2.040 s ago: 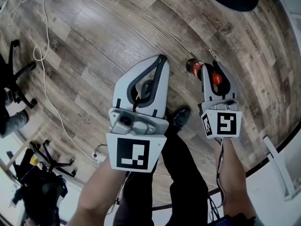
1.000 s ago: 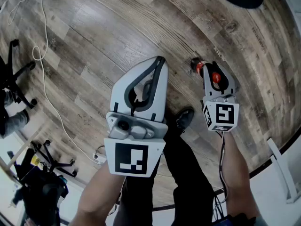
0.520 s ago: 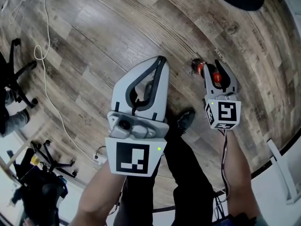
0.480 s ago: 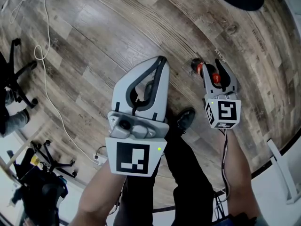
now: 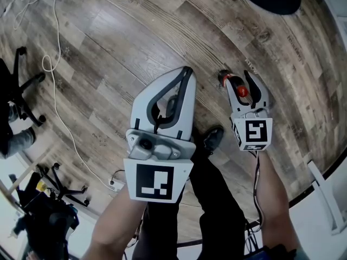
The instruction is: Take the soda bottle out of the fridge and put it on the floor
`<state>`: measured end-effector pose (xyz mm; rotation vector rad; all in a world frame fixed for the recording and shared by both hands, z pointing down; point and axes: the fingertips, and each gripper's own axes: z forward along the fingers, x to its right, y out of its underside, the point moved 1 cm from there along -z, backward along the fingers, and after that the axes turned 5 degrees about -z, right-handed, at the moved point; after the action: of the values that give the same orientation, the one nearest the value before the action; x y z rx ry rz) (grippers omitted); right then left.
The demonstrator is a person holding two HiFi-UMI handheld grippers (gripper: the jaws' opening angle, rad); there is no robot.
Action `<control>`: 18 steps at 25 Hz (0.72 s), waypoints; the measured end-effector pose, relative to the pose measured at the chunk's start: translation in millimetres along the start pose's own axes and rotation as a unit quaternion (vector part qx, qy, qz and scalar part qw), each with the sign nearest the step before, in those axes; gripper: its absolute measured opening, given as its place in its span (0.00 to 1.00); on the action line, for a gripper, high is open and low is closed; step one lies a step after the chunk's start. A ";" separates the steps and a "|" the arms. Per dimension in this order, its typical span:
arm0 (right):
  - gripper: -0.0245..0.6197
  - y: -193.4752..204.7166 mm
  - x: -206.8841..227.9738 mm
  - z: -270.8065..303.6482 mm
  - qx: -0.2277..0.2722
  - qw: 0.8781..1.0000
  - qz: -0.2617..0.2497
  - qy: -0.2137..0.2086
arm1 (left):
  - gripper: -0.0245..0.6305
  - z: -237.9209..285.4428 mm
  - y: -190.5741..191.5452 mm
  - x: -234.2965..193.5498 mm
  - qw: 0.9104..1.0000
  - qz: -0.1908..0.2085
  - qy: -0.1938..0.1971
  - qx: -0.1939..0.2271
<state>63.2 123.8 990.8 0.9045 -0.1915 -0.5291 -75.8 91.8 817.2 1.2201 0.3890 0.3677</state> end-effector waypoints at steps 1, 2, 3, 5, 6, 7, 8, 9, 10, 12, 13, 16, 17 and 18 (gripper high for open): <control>0.39 -2.8 -1.1 -1.4 0.002 1.000 -0.002 -0.002 | 0.06 0.1 -1.2 0.8 1.000 -0.001 0.000 0.000; 0.39 -5.4 -1.9 -3.2 0.004 1.000 -0.003 -0.003 | 0.06 0.0 -2.6 2.0 1.000 -0.002 0.000 0.001; 0.39 -7.7 -2.2 -5.4 0.006 1.000 -0.002 -0.004 | 0.06 -0.4 -4.5 3.8 1.000 -0.002 0.000 0.001; 0.39 -12.2 -2.1 -10.3 0.009 1.000 -0.001 -0.003 | 0.06 -1.4 -9.3 7.9 1.000 0.000 0.002 0.003; 0.39 -15.2 -1.8 -12.8 0.011 1.000 -0.001 -0.003 | 0.06 -1.8 -12.2 9.8 1.000 0.001 0.003 0.005; 0.39 -18.7 -1.2 -15.4 0.014 1.000 -0.002 -0.002 | 0.06 -2.2 -15.6 11.3 1.000 0.003 0.004 0.007; 0.39 -23.0 -0.6 -18.4 0.017 1.000 -0.002 -0.001 | 0.06 -2.6 -19.3 12.5 1.000 0.004 0.004 0.008; 0.39 -28.1 0.0 -21.7 0.020 1.000 -0.002 0.000 | 0.06 -3.2 -23.5 13.6 1.000 0.005 0.004 0.010; 0.39 -33.9 0.7 -25.5 0.023 1.000 -0.002 0.001 | 0.06 -4.0 -28.1 14.5 1.000 0.006 0.004 0.012; 0.39 -47.5 2.3 -33.7 0.030 1.000 -0.001 0.004 | 0.06 -5.8 -38.9 16.6 1.000 0.006 0.003 0.015; 0.39 -55.3 3.2 -37.9 0.034 0.999 -0.001 0.004 | 0.06 -6.6 -45.3 17.7 1.000 0.007 0.002 0.018; 0.38 -84.1 4.8 -52.3 0.047 0.999 -0.005 0.001 | 0.06 -9.9 -70.4 20.8 1.000 0.007 0.001 0.027; 0.38 -96.2 5.1 -58.5 0.052 0.999 -0.004 0.002 | 0.06 -11.6 -80.8 21.5 1.000 0.007 0.000 0.030; 0.37 -109.4 5.7 -65.2 0.058 0.998 -0.002 0.005 | 0.06 -13.4 -91.9 22.0 0.999 0.007 -0.001 0.034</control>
<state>53.6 111.5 864.3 1.0201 -0.2134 -0.5216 -57.0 85.7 723.9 1.2899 0.3934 0.3673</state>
